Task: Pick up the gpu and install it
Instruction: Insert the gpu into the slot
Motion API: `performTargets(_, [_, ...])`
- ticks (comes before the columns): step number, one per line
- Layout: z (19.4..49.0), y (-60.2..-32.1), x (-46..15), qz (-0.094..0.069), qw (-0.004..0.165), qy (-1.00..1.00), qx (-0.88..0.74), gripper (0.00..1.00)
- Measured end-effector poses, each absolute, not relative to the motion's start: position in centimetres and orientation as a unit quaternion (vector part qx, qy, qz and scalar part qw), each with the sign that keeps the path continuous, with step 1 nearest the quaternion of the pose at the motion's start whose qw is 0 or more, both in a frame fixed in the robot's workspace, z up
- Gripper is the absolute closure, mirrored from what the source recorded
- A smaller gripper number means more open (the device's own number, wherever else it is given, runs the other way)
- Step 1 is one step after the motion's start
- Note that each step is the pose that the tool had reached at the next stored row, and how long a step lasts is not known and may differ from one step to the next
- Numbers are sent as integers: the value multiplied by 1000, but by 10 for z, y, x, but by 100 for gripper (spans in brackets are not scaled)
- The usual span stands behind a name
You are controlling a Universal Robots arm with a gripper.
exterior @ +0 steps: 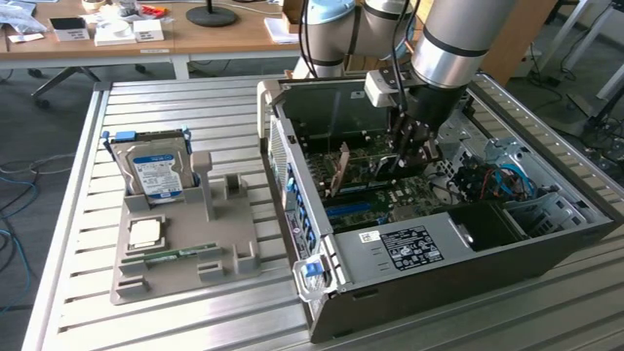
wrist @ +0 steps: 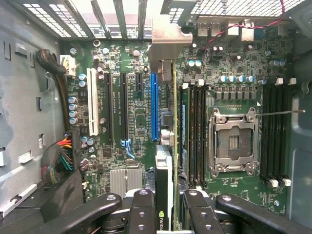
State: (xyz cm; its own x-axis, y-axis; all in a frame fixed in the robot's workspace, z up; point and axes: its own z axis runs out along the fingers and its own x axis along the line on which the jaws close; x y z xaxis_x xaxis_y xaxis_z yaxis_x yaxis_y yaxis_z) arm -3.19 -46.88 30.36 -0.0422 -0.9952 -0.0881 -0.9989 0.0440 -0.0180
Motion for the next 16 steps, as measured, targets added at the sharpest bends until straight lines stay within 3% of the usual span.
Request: performTargets(16, [304,-469,-35,24,38,721,-691,73])
